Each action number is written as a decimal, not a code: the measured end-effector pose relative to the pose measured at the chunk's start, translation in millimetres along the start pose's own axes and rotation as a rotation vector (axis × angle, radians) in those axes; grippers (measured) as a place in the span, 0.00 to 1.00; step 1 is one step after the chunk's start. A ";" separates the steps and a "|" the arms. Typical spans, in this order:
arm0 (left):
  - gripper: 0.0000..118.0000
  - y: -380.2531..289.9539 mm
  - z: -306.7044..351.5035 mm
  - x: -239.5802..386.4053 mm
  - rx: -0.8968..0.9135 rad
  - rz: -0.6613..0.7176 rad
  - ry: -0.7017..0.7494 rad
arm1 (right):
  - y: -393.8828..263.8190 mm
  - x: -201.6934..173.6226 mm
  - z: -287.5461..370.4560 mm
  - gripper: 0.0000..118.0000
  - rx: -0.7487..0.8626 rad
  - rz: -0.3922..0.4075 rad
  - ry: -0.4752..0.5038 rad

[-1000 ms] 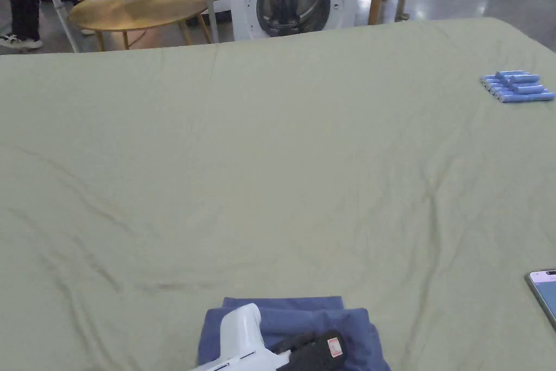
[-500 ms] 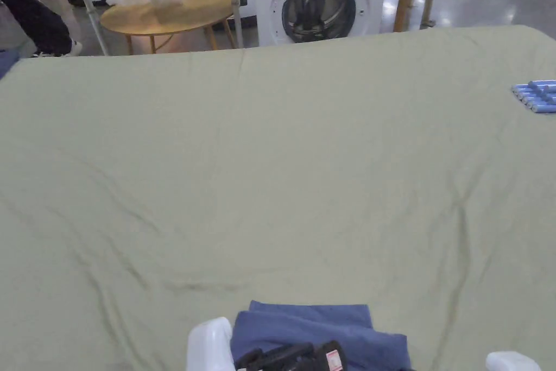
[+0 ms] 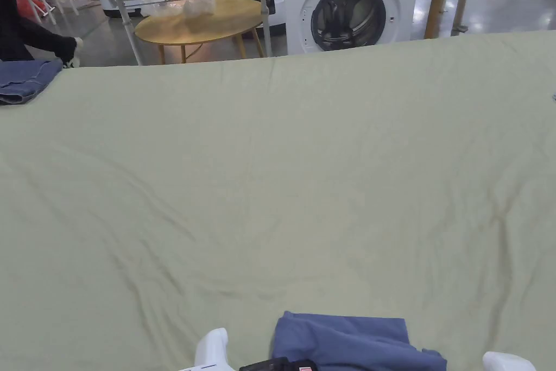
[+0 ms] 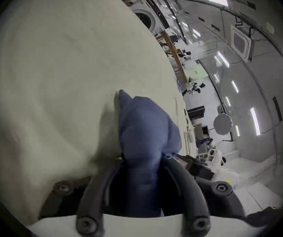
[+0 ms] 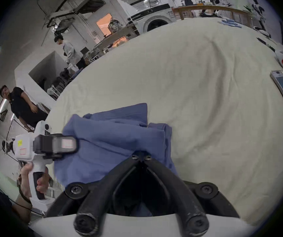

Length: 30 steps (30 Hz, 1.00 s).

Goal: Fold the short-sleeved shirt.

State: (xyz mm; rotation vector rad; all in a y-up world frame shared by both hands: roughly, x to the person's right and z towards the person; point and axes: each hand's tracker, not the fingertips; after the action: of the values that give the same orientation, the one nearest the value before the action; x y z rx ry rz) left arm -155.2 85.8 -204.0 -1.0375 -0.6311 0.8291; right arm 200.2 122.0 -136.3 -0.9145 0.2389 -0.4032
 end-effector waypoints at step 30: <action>0.54 52.3 327.1 75.4 0.853 -0.538 0.961 | 55.5 -7.8 71.2 0.00 0.288 0.226 -0.013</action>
State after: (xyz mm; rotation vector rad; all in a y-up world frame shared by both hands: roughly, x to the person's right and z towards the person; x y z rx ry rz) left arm -385.8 320.9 -120.6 -0.3386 0.2800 0.0201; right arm 232.5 206.6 -138.7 -0.5989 0.2615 -0.2150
